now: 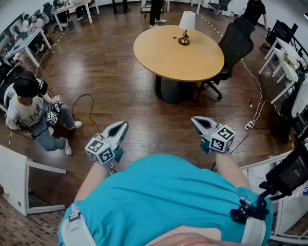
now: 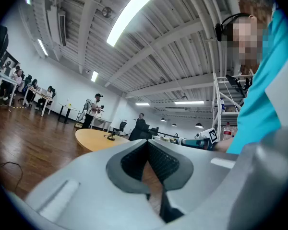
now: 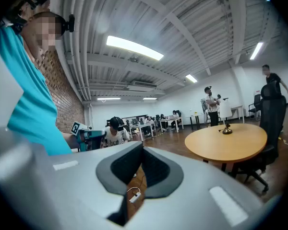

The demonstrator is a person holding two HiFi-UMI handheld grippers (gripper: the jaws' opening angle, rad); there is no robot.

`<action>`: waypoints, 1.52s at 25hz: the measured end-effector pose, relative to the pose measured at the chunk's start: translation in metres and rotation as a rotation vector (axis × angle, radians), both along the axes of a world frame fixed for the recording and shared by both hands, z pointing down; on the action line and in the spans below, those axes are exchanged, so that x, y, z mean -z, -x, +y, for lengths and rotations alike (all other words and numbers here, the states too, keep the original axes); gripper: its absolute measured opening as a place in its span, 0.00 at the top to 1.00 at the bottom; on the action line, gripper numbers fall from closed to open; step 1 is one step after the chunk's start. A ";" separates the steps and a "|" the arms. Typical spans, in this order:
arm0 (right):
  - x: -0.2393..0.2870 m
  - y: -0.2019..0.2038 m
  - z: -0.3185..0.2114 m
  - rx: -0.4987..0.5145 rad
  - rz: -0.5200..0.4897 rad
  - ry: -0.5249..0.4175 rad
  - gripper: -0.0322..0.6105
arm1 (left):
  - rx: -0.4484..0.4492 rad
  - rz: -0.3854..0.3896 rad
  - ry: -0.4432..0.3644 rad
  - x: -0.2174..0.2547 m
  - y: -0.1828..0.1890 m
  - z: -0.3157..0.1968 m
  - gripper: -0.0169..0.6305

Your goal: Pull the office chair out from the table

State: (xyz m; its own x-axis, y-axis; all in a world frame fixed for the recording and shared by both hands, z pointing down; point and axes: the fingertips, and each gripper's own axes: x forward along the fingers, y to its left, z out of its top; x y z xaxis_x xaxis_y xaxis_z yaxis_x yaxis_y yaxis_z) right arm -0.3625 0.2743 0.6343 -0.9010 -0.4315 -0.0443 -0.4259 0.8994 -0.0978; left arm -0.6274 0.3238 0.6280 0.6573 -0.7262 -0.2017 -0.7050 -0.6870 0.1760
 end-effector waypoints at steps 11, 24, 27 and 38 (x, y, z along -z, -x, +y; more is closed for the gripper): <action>-0.004 -0.013 -0.008 -0.009 -0.008 0.001 0.95 | -0.013 -0.004 -0.004 -0.003 -0.015 -0.011 0.94; 0.003 -0.071 -0.014 -0.011 -0.027 -0.010 0.95 | -0.022 -0.023 0.000 0.002 -0.075 -0.021 0.94; 0.008 -0.081 -0.011 -0.004 -0.028 -0.016 0.95 | -0.028 -0.027 0.000 0.004 -0.091 -0.019 0.94; -0.005 -0.133 -0.021 -0.039 -0.027 0.000 0.95 | -0.081 -0.030 0.026 -0.015 -0.150 -0.032 0.94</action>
